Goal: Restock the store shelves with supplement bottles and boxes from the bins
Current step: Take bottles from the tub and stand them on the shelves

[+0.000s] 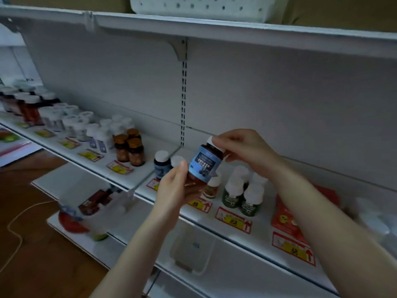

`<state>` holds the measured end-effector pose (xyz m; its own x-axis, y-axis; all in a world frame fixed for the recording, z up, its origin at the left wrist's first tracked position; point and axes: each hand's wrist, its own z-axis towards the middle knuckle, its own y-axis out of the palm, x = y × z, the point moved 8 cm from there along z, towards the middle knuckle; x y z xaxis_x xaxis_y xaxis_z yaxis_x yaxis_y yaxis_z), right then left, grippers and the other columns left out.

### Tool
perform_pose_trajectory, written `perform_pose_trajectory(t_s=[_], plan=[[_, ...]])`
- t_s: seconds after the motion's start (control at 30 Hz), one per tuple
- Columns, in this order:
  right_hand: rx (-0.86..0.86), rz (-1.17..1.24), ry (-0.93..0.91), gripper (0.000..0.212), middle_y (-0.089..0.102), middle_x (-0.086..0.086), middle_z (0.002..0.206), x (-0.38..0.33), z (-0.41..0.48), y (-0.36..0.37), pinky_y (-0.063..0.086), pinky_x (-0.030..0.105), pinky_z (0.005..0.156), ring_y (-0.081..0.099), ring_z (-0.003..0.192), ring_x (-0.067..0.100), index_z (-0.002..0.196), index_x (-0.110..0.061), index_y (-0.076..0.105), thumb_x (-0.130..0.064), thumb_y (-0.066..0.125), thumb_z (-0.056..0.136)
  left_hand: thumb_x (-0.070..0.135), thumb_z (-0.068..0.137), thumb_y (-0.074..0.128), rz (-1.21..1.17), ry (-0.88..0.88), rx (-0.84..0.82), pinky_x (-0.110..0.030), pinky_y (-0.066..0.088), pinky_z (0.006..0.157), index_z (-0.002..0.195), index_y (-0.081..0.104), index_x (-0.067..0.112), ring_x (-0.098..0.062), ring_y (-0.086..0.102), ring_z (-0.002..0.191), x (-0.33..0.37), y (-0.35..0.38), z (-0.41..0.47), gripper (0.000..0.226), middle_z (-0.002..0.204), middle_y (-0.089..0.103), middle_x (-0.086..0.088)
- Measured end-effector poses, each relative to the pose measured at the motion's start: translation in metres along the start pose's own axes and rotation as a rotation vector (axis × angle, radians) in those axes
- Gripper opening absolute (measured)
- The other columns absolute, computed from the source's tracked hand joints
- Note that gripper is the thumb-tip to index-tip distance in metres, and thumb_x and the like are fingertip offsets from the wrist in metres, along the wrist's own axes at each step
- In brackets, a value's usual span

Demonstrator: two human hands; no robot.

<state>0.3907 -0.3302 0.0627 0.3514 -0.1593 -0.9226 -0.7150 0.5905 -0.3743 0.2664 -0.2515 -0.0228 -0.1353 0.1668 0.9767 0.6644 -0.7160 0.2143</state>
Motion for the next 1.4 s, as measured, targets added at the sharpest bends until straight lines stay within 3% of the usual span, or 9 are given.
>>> perform_pose_trajectory(t_s=[0.13, 0.27, 0.37, 0.43, 0.53, 0.7, 0.93, 1.07, 1.4], plan=[[0.064, -0.049, 0.025, 0.018, 0.066, -0.002, 0.084, -0.007, 0.024, 0.046, 0.05, 0.019, 0.063, 0.061, 0.075, 0.009, 0.092, -0.015, 0.067, -0.029, 0.067, 0.082, 0.044, 0.097, 0.037, 0.338, 0.23, 0.06, -0.036, 0.052, 0.072, 0.087, 0.065, 0.023, -0.02, 0.066, 0.079, 0.005, -0.067, 0.022, 0.037, 0.085, 0.07, -0.007], [0.212, -0.098, 0.049, 0.035, 0.063, -0.003, 0.096, -0.008, 0.044, 0.07, 0.049, 0.018, 0.063, 0.06, 0.085, 0.009, 0.109, -0.014, 0.062, -0.032, 0.07, 0.08, 0.036, 0.096, 0.039, 0.863, 0.419, 0.068, -0.032, 0.044, 0.067, 0.103, 0.063, 0.009, -0.024, 0.06, 0.088, -0.013, -0.118, 0.045, 0.037, 0.092, 0.065, -0.007], [0.33, -0.138, 0.031, 0.033, 0.061, -0.001, 0.104, -0.012, 0.056, 0.078, 0.053, 0.026, 0.079, 0.059, 0.096, 0.013, 0.109, -0.012, 0.062, -0.027, 0.069, 0.08, 0.042, 0.091, 0.032, 1.199, 0.427, -0.018, -0.042, 0.05, 0.08, 0.112, 0.058, -0.005, -0.036, 0.059, 0.102, -0.043, -0.141, 0.067, 0.058, 0.109, 0.062, -0.021], [0.388, -0.169, 0.0, 0.03, 0.059, -0.004, 0.103, -0.016, 0.064, 0.08, 0.049, 0.026, 0.084, 0.057, 0.098, 0.012, 0.109, -0.013, 0.062, -0.025, 0.069, 0.081, 0.048, 0.088, 0.026, 1.347, 0.376, -0.094, -0.048, 0.044, 0.093, 0.123, 0.052, -0.007, -0.039, 0.05, 0.119, -0.063, -0.152, 0.082, 0.07, 0.125, 0.055, -0.026], [0.441, -0.247, -0.05, 0.03, 0.057, -0.006, 0.103, -0.021, 0.082, 0.08, 0.043, 0.014, 0.076, 0.053, 0.095, 0.007, 0.111, -0.013, 0.062, -0.023, 0.067, 0.083, 0.058, 0.086, 0.016, 1.414, 0.302, -0.158, -0.05, 0.033, 0.104, 0.135, 0.042, -0.004, -0.034, 0.036, 0.133, -0.083, -0.161, 0.096, 0.083, 0.141, 0.042, -0.021], [0.403, -0.37, -0.082, 0.031, 0.061, 0.001, 0.114, -0.013, 0.122, 0.088, 0.036, 0.01, 0.076, 0.05, 0.097, 0.005, 0.114, -0.009, 0.062, -0.018, 0.065, 0.084, 0.052, 0.095, 0.011, 1.474, 0.276, -0.184, -0.052, 0.045, 0.091, 0.124, 0.054, -0.004, -0.034, 0.052, 0.121, -0.097, -0.164, 0.101, 0.076, 0.129, 0.055, -0.021], [0.252, -0.457, 0.064, 0.037, 0.058, 0.008, 0.124, 0.029, 0.161, 0.107, 0.036, 0.016, 0.084, 0.052, 0.115, 0.018, 0.119, -0.006, 0.059, -0.017, 0.066, 0.084, 0.047, 0.096, 0.015, 1.491, 0.269, -0.184, -0.051, 0.045, 0.091, 0.122, 0.057, -0.001, -0.032, 0.054, 0.119, -0.099, -0.165, 0.102, 0.069, 0.127, 0.057, -0.018], [0.149, -0.54, 0.125, 0.039, 0.056, 0.007, 0.128, 0.05, 0.171, 0.122, 0.034, 0.016, 0.085, 0.05, 0.117, 0.018, 0.119, -0.008, 0.059, -0.021, 0.067, 0.083, 0.048, 0.096, 0.01, 1.488, 0.254, -0.174, -0.05, 0.044, 0.093, 0.122, 0.057, 0.0, -0.03, 0.053, 0.12, -0.099, -0.166, 0.103, 0.071, 0.128, 0.057, -0.017], [0.09, -0.58, 0.147, 0.04, 0.058, 0.008, 0.124, 0.071, 0.173, 0.133, 0.034, 0.017, 0.084, 0.053, 0.114, 0.02, 0.116, -0.007, 0.061, -0.025, 0.069, 0.081, 0.048, 0.097, 0.011, 1.513, 0.252, -0.131, -0.047, 0.039, 0.095, 0.122, 0.058, 0.003, -0.027, 0.054, 0.119, -0.096, -0.167, 0.102, 0.071, 0.127, 0.058, -0.014]])
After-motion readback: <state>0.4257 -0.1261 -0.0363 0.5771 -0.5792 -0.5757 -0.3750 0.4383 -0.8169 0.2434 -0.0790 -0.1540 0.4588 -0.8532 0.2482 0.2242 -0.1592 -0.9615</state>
